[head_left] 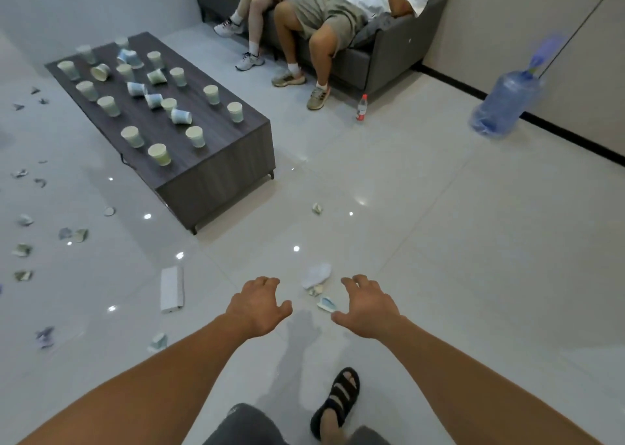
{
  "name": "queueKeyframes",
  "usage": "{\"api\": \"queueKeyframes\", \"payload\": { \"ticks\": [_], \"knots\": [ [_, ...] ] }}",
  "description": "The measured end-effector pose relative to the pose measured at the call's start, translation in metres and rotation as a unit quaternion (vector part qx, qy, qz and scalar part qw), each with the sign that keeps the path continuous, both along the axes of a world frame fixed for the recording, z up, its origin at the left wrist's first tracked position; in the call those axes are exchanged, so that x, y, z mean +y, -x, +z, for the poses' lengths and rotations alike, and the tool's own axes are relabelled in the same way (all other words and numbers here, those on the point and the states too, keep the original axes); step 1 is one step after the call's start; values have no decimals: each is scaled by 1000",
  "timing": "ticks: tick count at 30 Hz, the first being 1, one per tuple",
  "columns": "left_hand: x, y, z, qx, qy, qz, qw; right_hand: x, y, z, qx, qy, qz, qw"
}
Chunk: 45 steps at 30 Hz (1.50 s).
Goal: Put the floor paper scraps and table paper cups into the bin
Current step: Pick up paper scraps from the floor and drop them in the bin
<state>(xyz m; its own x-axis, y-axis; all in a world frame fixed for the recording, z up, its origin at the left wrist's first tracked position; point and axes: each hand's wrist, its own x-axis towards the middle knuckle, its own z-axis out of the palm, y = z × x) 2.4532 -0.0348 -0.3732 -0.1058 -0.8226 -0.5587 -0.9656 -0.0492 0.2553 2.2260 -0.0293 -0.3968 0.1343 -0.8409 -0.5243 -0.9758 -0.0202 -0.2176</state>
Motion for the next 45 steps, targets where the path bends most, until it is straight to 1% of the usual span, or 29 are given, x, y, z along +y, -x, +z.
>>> {"api": "queueKeyframes", "payload": {
  "ticks": [8, 13, 16, 19, 22, 26, 29, 32, 35, 40, 43, 45],
  "knots": [
    [-67, 19, -39, 35, -50, 57, 997, -88, 13, -35, 12, -36, 64, 997],
    [-120, 17, -87, 43, -86, 51, 994, -133, 12, -82, 7, -73, 59, 996],
    [-147, 20, -124, 38, -108, 59, 992, -159, 16, -126, 9, -88, 64, 994],
    [-162, 29, -175, 48, -115, 85, 988, -184, 23, -187, 20, -113, 62, 991],
    [-163, 44, -239, 55, -124, 114, 984, -207, 28, -264, 32, -140, 78, 987],
    [-155, 65, -352, 61, -156, 158, 973, -224, 30, -396, 48, -169, 114, 978],
    [-151, 74, -441, 63, -180, 169, 967, -220, 29, -493, 47, -186, 129, 973],
    [-149, 79, -525, 71, -185, 174, 965, -215, 32, -581, 48, -186, 145, 971],
    [-149, 85, -597, 77, -176, 165, 967, -213, 35, -655, 57, -169, 158, 971],
    [-145, 91, -669, 88, -172, 181, 964, -199, 30, -725, 52, -123, 136, 982],
    [-139, 93, -687, 96, -187, 198, 957, -193, 31, -740, 31, -101, 113, 988],
    [-138, 93, -689, 105, -199, 217, 950, -193, 35, -737, 3, -98, 105, 990]
  ]
}}
